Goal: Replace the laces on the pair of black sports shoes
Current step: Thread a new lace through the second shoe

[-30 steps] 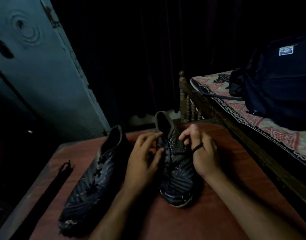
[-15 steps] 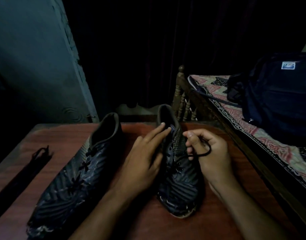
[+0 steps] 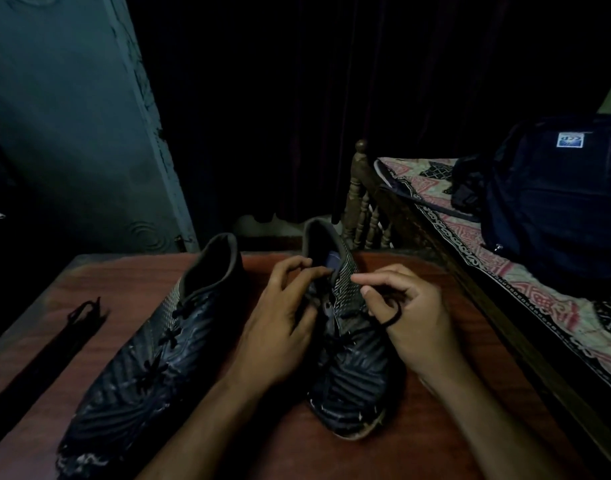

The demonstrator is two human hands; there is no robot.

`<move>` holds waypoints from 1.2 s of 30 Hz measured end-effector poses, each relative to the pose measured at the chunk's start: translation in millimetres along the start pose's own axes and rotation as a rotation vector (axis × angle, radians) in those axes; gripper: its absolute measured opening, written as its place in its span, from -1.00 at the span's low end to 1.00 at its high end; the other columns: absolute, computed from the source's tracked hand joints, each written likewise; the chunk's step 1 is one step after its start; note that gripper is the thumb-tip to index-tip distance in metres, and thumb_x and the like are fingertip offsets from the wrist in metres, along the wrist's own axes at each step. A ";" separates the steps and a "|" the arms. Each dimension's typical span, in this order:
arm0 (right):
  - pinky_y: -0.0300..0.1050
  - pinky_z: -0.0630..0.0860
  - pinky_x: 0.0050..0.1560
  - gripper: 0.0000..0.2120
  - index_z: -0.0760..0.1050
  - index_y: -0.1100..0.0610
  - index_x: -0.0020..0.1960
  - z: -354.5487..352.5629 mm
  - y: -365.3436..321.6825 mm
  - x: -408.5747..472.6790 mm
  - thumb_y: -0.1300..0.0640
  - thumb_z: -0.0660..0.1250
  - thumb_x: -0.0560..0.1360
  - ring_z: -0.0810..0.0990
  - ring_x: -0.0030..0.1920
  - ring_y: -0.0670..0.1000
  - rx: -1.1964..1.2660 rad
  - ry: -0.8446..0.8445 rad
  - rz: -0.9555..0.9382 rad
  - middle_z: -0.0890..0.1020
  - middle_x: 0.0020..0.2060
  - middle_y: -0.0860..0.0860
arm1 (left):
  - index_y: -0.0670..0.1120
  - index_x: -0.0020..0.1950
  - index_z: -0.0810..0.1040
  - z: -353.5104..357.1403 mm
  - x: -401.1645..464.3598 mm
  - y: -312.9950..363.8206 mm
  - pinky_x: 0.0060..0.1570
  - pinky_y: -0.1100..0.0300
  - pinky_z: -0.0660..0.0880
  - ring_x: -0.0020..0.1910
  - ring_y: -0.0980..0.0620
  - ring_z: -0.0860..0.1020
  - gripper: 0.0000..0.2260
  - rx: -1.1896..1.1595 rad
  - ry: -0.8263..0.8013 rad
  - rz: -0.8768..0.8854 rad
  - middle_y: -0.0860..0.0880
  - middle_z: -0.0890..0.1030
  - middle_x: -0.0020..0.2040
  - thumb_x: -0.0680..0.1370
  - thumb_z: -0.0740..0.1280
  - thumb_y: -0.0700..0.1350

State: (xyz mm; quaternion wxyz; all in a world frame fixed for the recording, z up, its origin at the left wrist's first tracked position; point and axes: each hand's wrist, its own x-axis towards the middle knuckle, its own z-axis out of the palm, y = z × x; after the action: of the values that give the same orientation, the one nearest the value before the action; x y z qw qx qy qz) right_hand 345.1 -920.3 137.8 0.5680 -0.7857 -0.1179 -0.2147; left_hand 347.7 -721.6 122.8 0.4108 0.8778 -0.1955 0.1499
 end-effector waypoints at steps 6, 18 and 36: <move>-0.11 0.62 -0.10 -0.82 0.66 0.00 -0.18 -2.1 -3.5 -0.9 0.25 0.58 0.39 0.70 -0.18 -0.05 -0.017 -0.066 0.100 0.72 -0.22 -0.06 | 0.20 0.40 0.50 1.6 1.8 -1.5 0.29 0.16 0.47 0.33 0.25 0.36 -0.61 0.009 -0.013 -0.041 0.22 0.20 0.42 0.62 0.31 -0.14; 0.17 0.64 -0.03 -0.80 0.64 -0.01 -0.23 -6.2 -6.0 0.1 0.28 0.56 0.38 0.70 -0.17 -0.04 -0.102 -0.169 0.130 0.72 -0.22 -0.07 | 0.21 0.28 0.60 6.8 0.9 3.3 0.33 0.21 0.31 0.41 0.15 0.30 -0.68 0.103 -0.033 -0.027 0.27 0.19 0.50 0.55 0.48 -0.04; 0.16 0.64 -0.09 -0.84 0.66 0.00 -0.23 -9.4 -14.9 0.3 0.20 0.61 0.35 0.71 -0.22 0.07 -0.063 -0.174 0.214 0.72 -0.27 0.00 | 0.30 -0.03 0.64 10.7 -0.7 6.6 0.24 0.52 0.17 0.38 0.29 0.29 -0.85 -0.035 0.025 -0.003 0.37 0.29 0.43 0.51 0.50 0.03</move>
State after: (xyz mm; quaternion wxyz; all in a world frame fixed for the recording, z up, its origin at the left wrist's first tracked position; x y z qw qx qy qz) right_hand 337.0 -924.4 152.9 0.5505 -0.8268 -0.0757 -0.0875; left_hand 345.1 -733.6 120.2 0.4289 0.8687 -0.1918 0.1569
